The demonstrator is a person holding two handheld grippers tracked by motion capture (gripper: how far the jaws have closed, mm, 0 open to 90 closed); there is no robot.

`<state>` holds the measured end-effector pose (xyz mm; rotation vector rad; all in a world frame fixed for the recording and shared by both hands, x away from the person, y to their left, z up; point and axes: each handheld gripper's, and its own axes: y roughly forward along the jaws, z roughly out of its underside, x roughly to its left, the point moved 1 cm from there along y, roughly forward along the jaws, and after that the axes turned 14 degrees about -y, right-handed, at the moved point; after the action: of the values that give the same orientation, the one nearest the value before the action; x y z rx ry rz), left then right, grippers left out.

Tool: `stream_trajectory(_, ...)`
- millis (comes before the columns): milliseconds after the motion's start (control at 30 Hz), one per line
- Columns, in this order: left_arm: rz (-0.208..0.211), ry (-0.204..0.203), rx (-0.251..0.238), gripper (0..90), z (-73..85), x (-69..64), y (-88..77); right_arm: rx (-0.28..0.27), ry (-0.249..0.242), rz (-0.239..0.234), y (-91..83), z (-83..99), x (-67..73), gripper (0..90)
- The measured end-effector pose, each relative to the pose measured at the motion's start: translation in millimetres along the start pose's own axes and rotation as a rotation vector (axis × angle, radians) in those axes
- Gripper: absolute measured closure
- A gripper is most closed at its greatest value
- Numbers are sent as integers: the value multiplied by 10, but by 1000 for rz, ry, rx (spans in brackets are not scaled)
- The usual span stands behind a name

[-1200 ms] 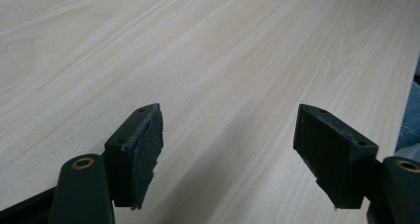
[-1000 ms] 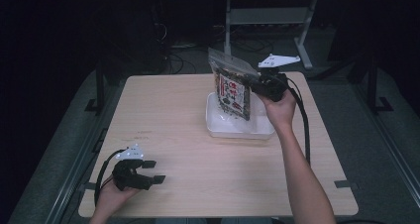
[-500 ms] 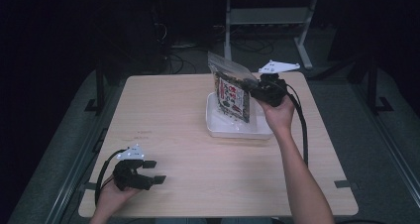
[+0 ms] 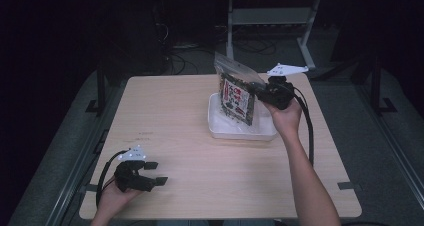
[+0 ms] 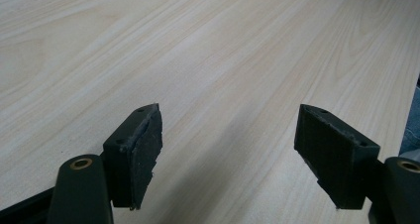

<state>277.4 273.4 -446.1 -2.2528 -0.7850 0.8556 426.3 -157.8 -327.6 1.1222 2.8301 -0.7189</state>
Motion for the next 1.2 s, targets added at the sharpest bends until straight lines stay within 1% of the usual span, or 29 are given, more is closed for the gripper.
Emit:
stream_trajectory(133,1,-2,1,259,1,-2,5,-11,19,-5,-3,19,-14,771)
stream_trajectory(233,-2,-3,0,260,3,2,5,-7,27,-2,-8,13,-20,759)
stream_trajectory(267,-2,-3,0,259,3,3,5,-4,31,-1,-10,13,-23,728)
stream_trajectory(300,-2,-3,0,259,3,3,5,-4,31,-1,-10,13,-23,728)
stream_trajectory(333,-2,-3,0,260,2,3,5,8,36,3,-9,21,-30,683)
stream_trajectory(400,-4,-4,1,259,2,5,6,11,44,-2,-18,27,-36,649)
stream_trajectory(433,-5,-3,2,259,1,4,7,11,44,-2,-18,27,-36,649)
stream_trajectory(467,-5,-3,1,260,1,2,7,11,51,-4,-30,27,-43,617)
stream_trajectory(533,-6,-2,0,260,0,1,6,9,56,-4,-49,25,-47,592)
stream_trajectory(667,-6,-5,-1,259,-1,-1,9,15,61,-15,-70,30,-55,575)
stream_trajectory(700,-6,-3,0,258,-2,-1,10,27,65,-23,-74,36,-54,550)
stream_trajectory(767,-6,-2,3,258,-3,-2,11,30,64,-27,-76,39,-53,541)
stream_trajectory(800,-6,-1,4,258,-4,-1,11,34,65,-33,-82,39,-49,519)
stream_trajectory(833,-6,-1,4,258,-5,-1,13,34,65,-33,-82,39,-49,519)
stream_trajectory(1000,-6,0,2,258,-8,-1,11,33,66,-38,-108,27,-37,460)
stream_trajectory(1133,-3,1,2,257,-10,-5,15,43,71,-51,-117,36,-34,443)
stream_trajectory(1200,-3,0,0,257,-12,-10,17,42,65,-51,-126,43,-21,440)
